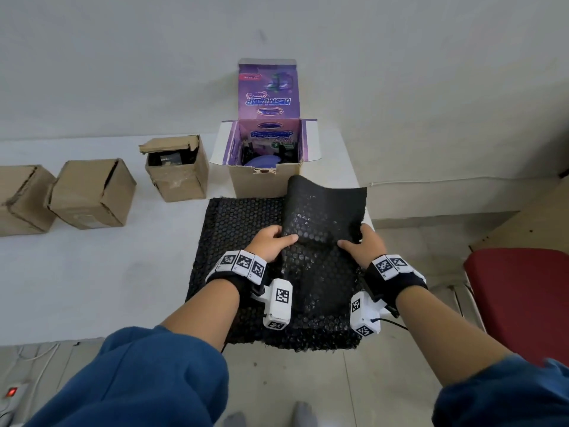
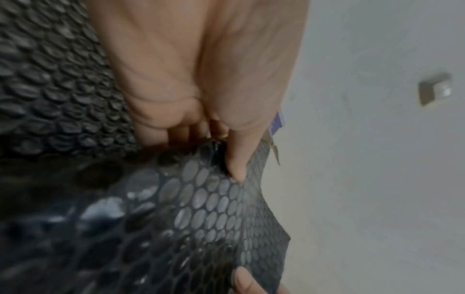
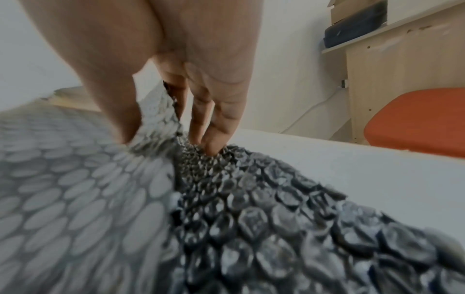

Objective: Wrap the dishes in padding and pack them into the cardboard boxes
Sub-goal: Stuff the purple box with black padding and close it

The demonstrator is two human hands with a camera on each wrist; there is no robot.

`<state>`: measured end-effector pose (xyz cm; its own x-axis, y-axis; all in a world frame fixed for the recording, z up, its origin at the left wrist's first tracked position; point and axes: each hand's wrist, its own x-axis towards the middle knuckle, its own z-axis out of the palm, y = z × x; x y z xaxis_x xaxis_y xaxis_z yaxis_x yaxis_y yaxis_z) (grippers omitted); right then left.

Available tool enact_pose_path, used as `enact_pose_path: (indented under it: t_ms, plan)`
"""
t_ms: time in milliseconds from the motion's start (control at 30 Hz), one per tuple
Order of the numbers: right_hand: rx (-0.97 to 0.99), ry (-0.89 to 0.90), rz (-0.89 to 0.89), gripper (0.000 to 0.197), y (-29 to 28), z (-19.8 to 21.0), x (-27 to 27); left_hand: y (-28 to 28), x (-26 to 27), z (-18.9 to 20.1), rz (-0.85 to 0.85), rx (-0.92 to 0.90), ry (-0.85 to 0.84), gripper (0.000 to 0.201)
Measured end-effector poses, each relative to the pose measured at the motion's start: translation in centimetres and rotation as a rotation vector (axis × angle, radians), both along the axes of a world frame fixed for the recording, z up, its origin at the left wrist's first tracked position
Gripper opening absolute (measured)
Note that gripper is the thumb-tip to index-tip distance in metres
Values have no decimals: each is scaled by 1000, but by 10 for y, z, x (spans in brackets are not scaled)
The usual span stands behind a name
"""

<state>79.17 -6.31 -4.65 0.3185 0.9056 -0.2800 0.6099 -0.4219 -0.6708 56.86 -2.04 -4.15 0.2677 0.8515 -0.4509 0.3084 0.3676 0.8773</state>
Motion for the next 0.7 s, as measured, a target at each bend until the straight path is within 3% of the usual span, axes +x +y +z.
enact_pose_path:
  t_ms: [100,200,367,400,533,700]
  plan:
    - [101,177,-19,70,-3,12,1,-3,2,18,11,11,-198,5]
    - [170,356,-45,86,-3,31,-1,-3,4,44,54,61,-314,9]
    - [262,513,5,90,6,65,-7,0,0,80,178,114,-435,10]
    - [290,517,21,89,9,72,-9,1,-1,86,209,147,-424,15]
    - [430,527,117,74,18,96,-18,6,-17,100,250,399,-254,69]
    - [575,312,330,54,28,116,-27,7,-40,121,-90,684,158,87]
